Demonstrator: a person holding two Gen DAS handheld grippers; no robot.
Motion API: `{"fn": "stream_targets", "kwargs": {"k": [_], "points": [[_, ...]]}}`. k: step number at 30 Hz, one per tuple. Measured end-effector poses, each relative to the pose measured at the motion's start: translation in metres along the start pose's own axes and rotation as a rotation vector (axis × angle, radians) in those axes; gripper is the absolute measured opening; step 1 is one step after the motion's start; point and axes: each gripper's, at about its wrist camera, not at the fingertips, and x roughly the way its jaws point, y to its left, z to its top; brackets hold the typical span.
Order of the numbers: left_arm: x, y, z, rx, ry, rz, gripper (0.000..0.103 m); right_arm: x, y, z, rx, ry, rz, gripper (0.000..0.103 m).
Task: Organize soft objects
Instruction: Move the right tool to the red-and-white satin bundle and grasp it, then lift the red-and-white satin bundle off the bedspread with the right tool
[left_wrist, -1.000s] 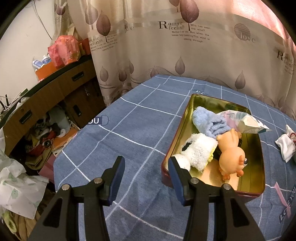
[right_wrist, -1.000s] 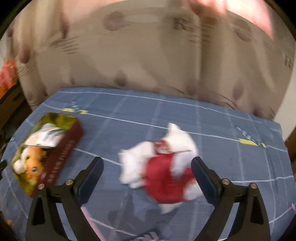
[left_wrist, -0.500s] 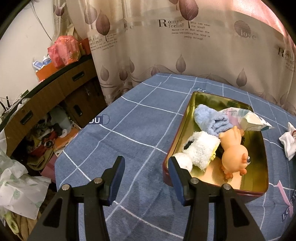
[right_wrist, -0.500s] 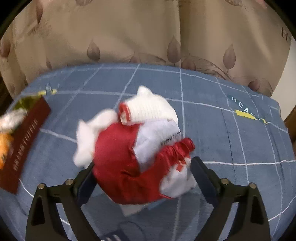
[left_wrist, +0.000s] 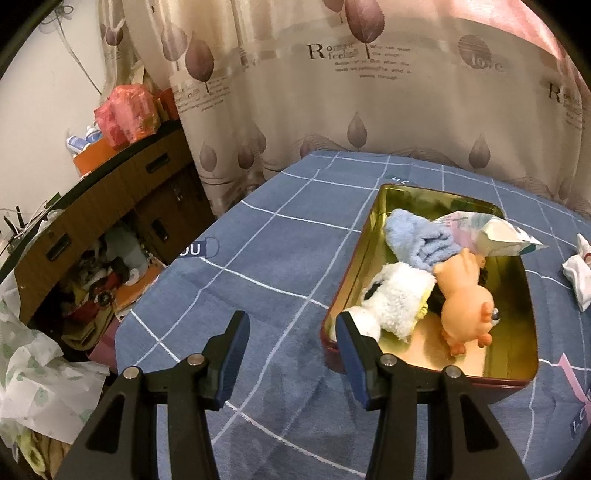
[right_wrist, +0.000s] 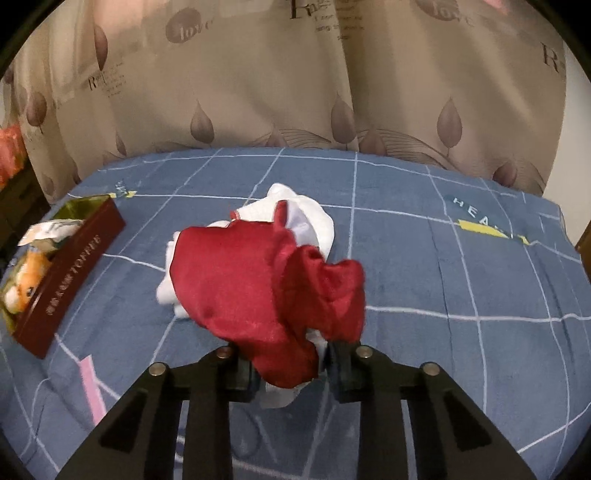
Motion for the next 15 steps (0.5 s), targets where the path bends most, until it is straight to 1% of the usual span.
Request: {"fn": "stream_targets", "kwargs": {"k": [2,4,5,8,12,14,15], "points": [[-0.002,-0.002,0.0,0.003,-0.002,-0.013,0.05,-0.006,-0.006,-0.004,0.028,-0.004,0.037,0.024],[-0.006,-0.006,0.001,0.008,-0.012,-0.035,0.05,-0.013,-0.014,-0.008,0.061,-0.003,0.109,0.024],[-0.008,-0.008,0.001,0.013,-0.017,-0.042,0.05,-0.013,-0.016,-0.01,0.069,0.005,0.128,0.024],[-0.017,-0.017,0.002,0.033,-0.03,-0.059,0.05,-0.018,-0.023,-0.017,0.077,0.016,0.158,0.025],[-0.031,-0.032,0.008,0.05,-0.049,-0.11,0.05,-0.028,-0.034,-0.023,0.101,0.001,0.17,0.025],[-0.038,-0.045,0.013,0.055,-0.044,-0.16,0.05,-0.031,-0.039,-0.025,0.114,-0.003,0.18,0.024],[-0.04,-0.052,0.016,0.06,-0.04,-0.183,0.05,-0.033,-0.041,-0.026,0.122,-0.014,0.168,0.024]]}}
